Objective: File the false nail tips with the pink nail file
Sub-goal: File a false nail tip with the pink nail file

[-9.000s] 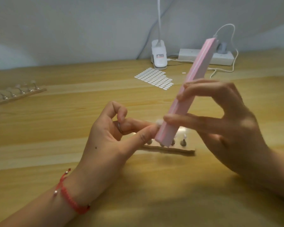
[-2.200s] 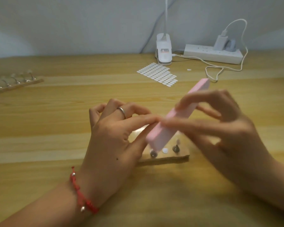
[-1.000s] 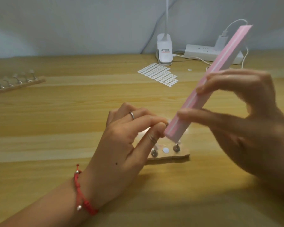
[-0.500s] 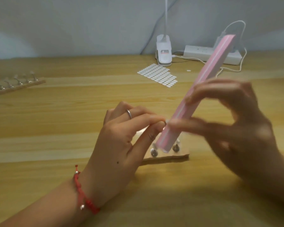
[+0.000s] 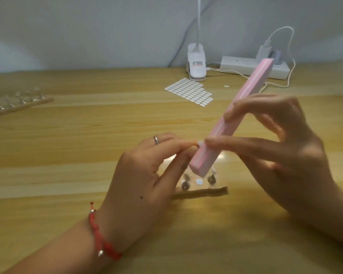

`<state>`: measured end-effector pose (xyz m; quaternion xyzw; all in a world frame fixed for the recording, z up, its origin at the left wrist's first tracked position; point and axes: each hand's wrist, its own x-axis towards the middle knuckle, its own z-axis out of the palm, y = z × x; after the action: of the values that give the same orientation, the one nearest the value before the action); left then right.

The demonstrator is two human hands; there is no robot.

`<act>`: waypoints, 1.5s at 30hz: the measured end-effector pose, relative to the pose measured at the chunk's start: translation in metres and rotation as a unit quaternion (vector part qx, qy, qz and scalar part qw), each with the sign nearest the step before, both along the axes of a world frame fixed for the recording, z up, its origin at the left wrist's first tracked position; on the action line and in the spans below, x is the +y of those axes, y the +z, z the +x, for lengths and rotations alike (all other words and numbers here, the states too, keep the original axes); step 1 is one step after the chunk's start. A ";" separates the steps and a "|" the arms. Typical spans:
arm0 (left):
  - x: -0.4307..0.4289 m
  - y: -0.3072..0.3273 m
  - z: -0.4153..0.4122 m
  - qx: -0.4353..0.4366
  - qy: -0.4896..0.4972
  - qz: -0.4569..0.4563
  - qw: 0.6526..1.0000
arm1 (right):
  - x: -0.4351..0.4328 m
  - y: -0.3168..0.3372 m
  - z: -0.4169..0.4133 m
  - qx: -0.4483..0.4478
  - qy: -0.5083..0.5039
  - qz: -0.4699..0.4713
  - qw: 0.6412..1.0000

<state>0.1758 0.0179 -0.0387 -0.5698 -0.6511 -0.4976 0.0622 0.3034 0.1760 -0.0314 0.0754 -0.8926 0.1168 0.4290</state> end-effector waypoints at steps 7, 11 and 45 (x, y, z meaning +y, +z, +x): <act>0.000 -0.001 -0.001 -0.013 0.000 0.019 1.000 | -0.001 0.000 -0.002 -0.012 -0.007 0.000 1.000; 0.000 -0.002 -0.001 -0.029 -0.013 0.019 0.999 | -0.022 -0.005 -0.001 -0.030 0.033 0.006 0.999; -0.001 -0.003 0.000 -0.026 -0.003 0.033 0.999 | -0.023 -0.010 0.002 -0.028 0.085 -0.028 0.996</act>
<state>0.1757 0.0173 -0.0416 -0.5559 -0.6344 -0.5334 0.0624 0.3052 0.1534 -0.0417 0.1361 -0.8908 0.1799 0.3944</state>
